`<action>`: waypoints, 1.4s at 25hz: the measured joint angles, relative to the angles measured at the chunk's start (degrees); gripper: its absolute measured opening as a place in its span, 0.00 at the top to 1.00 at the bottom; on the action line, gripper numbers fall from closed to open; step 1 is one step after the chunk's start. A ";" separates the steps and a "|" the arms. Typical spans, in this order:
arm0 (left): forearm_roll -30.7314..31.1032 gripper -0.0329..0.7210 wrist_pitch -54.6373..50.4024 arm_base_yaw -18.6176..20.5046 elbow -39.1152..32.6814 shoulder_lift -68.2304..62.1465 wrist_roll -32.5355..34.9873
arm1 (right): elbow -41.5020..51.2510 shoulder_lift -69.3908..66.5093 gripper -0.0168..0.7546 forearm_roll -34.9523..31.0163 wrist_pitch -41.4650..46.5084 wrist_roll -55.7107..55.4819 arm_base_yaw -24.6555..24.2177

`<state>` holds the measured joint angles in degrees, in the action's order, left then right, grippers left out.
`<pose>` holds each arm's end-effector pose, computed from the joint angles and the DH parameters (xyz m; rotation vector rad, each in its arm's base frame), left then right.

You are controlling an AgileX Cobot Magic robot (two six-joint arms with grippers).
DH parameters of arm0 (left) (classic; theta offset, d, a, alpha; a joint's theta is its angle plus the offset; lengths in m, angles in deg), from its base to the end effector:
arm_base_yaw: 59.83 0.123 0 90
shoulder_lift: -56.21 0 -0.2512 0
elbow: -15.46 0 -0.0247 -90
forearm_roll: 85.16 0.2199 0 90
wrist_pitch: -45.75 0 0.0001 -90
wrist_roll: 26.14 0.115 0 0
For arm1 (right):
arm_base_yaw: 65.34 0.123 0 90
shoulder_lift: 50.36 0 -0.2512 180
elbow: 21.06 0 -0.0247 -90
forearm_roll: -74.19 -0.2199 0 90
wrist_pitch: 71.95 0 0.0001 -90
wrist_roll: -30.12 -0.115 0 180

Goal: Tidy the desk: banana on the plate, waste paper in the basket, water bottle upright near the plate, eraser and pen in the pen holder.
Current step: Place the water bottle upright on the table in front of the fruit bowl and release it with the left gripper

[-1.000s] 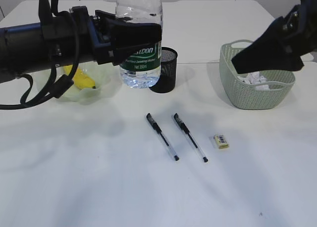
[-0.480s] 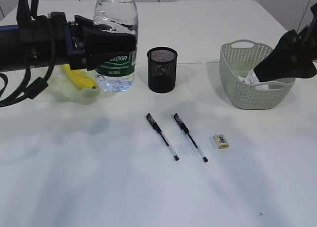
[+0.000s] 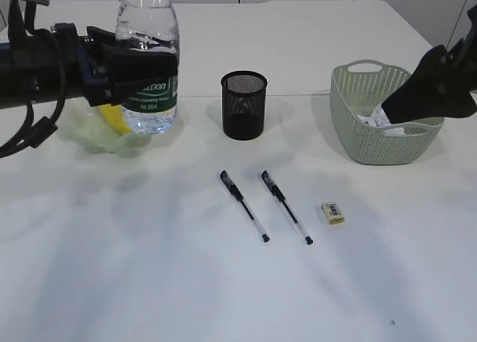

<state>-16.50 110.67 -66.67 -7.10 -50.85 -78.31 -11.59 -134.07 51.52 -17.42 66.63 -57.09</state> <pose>0.3068 -0.1345 0.2400 0.8113 1.4619 -0.9515 0.2473 0.0724 0.2951 -0.7884 2.3661 0.2993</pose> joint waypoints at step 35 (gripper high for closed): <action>-16.73 0.42 -1.90 0.12 0.42 -25.21 22.15 | 0.00 0.00 0.24 0.00 0.00 -0.12 0.00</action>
<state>-33.23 108.76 -66.55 -6.68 -76.06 -56.16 -11.59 -134.07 51.52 -17.42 66.51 -57.09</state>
